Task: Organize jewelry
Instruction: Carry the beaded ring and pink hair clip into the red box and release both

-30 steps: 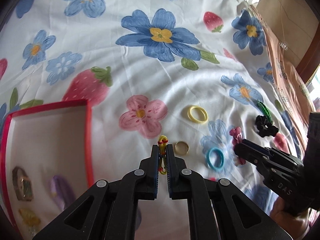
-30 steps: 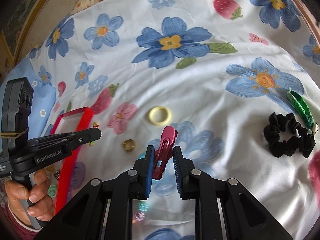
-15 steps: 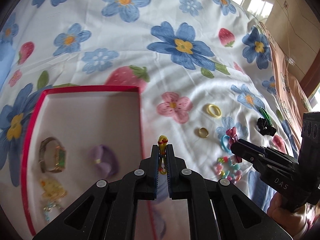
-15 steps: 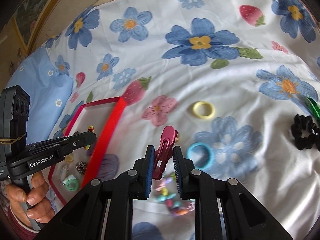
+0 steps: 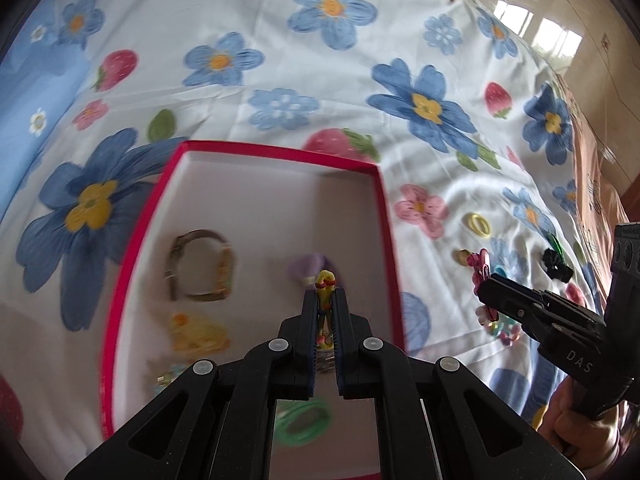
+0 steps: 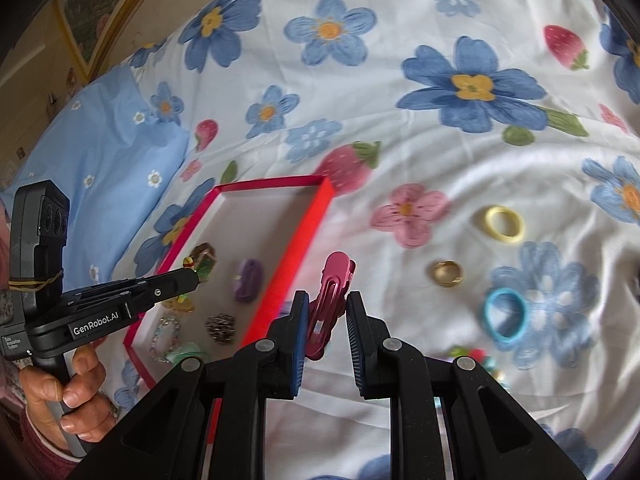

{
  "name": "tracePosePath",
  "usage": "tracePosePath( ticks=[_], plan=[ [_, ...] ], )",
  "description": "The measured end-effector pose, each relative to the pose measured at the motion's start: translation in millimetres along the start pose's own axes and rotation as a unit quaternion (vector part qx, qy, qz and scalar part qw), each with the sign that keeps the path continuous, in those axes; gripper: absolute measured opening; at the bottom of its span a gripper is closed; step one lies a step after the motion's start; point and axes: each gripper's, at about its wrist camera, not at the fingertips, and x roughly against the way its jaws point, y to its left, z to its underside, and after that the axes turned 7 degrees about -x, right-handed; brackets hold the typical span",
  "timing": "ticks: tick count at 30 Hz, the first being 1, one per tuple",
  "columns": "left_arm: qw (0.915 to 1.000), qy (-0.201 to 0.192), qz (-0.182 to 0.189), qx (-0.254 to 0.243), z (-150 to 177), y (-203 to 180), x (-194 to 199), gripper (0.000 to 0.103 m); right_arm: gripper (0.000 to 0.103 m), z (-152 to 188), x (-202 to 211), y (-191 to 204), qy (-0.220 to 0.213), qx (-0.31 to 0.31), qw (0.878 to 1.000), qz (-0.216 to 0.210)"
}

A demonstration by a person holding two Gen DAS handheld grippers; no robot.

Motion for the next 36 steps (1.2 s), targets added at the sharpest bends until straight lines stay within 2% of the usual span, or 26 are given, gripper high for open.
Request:
tracePosePath(
  ticks=[16, 30, 36],
  plan=[
    [0.9975, 0.003, -0.042, 0.056, 20, 61, 18, 0.006, 0.019, 13, -42, 62, 0.04, 0.046, 0.997, -0.04],
    [0.9949, 0.027, -0.076, 0.061, 13, 82, -20, 0.006, 0.019, 14, -79, 75, 0.07, 0.065, 0.995, -0.023],
    [0.9942, 0.037, -0.076, 0.066, 16, 87, -32, 0.006, 0.019, 17, -90, 77, 0.08, 0.071, 0.994, -0.015]
  ],
)
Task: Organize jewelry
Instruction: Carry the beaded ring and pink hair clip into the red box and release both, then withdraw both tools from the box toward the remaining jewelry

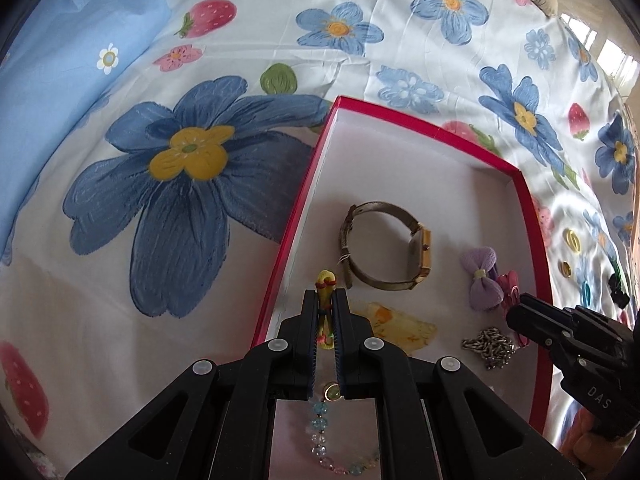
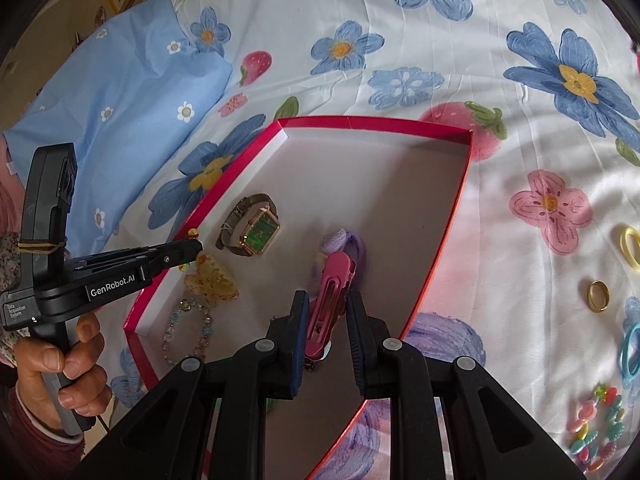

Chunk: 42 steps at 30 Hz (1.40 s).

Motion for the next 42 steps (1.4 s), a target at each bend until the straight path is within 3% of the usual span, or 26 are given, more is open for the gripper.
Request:
tracePosePath(
  ticks=[5, 21, 28, 30, 32, 35, 42],
  plan=[
    [1.0, 0.005, 0.003, 0.006, 2, 2, -7, 0.006, 0.016, -1, -2, 1, 0.003, 0.004, 1.0, 0.001],
    [1.0, 0.003, -0.003, 0.004, 4, -1, -2, 0.023, 0.016, -1, -5, 3, 0.006, 0.008, 1.0, 0.002],
    [0.9999, 0.002, 0.007, 0.011, 6, 1, 4, 0.031, 0.022, 0, -4, 3, 0.005, 0.001, 1.0, -0.009],
    [0.9999, -0.001, 0.008, 0.011, 7, 0, 6, 0.037, 0.024, 0, -1, 2, 0.004, -0.003, 1.0, -0.014],
    [0.9999, -0.006, 0.006, 0.009, 8, -1, 11, 0.042, 0.034, 1, 4, 1, -0.001, -0.006, 1.0, -0.018],
    [0.9999, -0.014, -0.004, 0.003, 9, -5, 20, 0.053, 0.034, 1, 14, 1, -0.01, -0.009, 1.0, -0.02],
    [0.9995, -0.033, 0.001, -0.002, 15, -14, 46, 0.06, 0.043, 6, 49, -5, -0.043, -0.022, 0.998, -0.028]
  ],
)
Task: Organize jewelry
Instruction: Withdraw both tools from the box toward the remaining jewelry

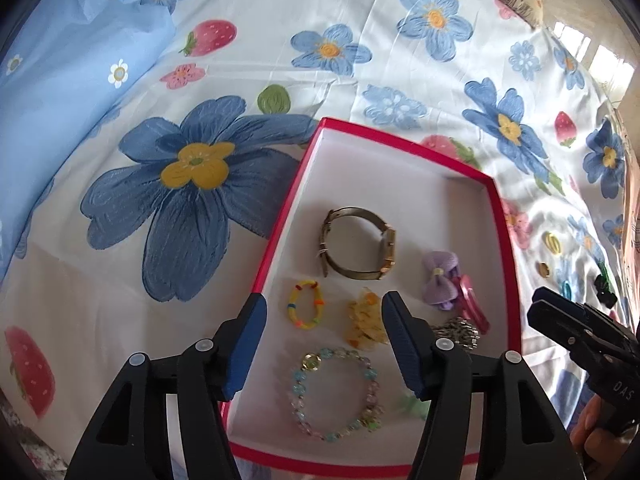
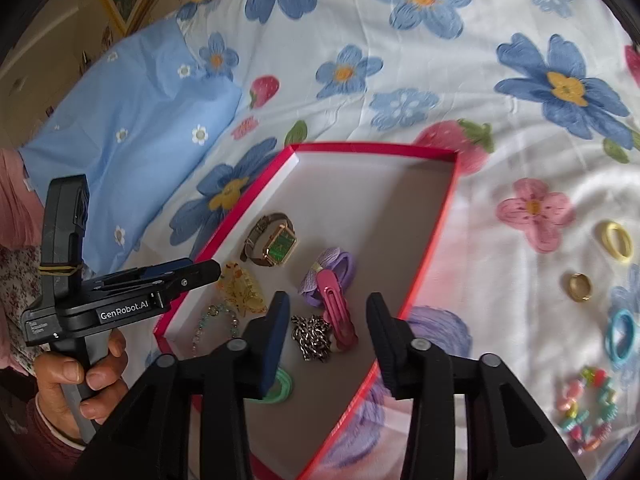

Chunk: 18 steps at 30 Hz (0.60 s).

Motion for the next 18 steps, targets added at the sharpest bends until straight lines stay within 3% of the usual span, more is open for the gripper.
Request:
tracePosePath(
  ticks=[8, 18],
  plan=[
    [0.9992, -0.017, 0.027, -0.023, 5, -26, 26, 0.064, 0.043, 11, 43, -35, -0.026, -0.035, 0.999, 0.021],
    [0.9966, -0.013, 0.056, -0.059, 7, -63, 29, 0.064, 0.044, 25, 91, -91, -0.056, -0.088, 0.992, 0.065]
  ],
)
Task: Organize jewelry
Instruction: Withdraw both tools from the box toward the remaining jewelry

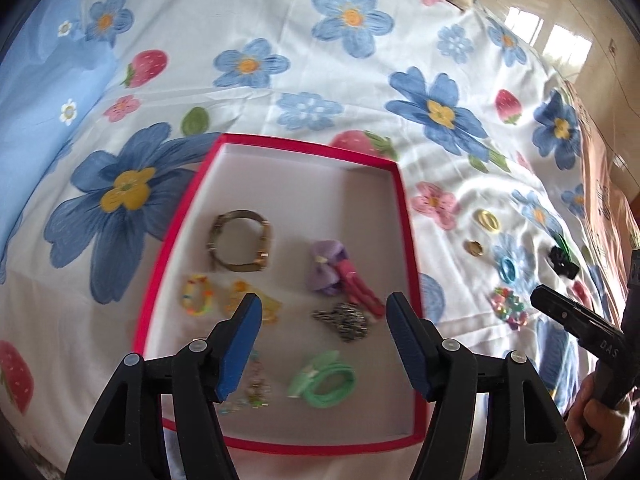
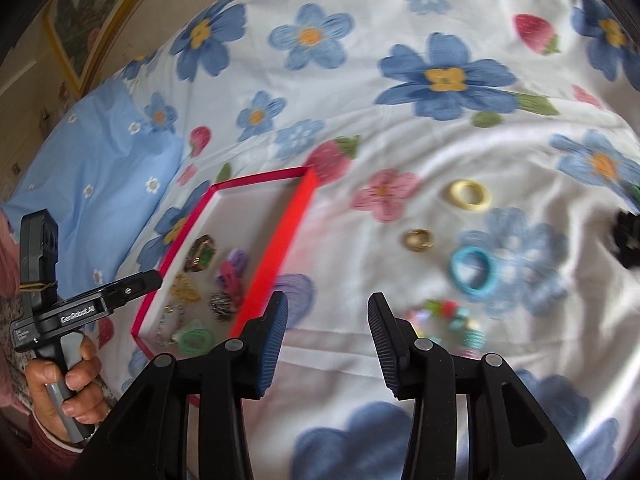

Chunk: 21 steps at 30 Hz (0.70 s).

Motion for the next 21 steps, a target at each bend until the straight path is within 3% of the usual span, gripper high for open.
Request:
tracePosePath(
  ticks=[21],
  plan=[
    [0.997, 0.017, 0.033, -0.068, -35, -70, -46, 0.064, 0.044, -11, 15, -70, -0.022, -0.049, 0.997, 0.047]
  ],
)
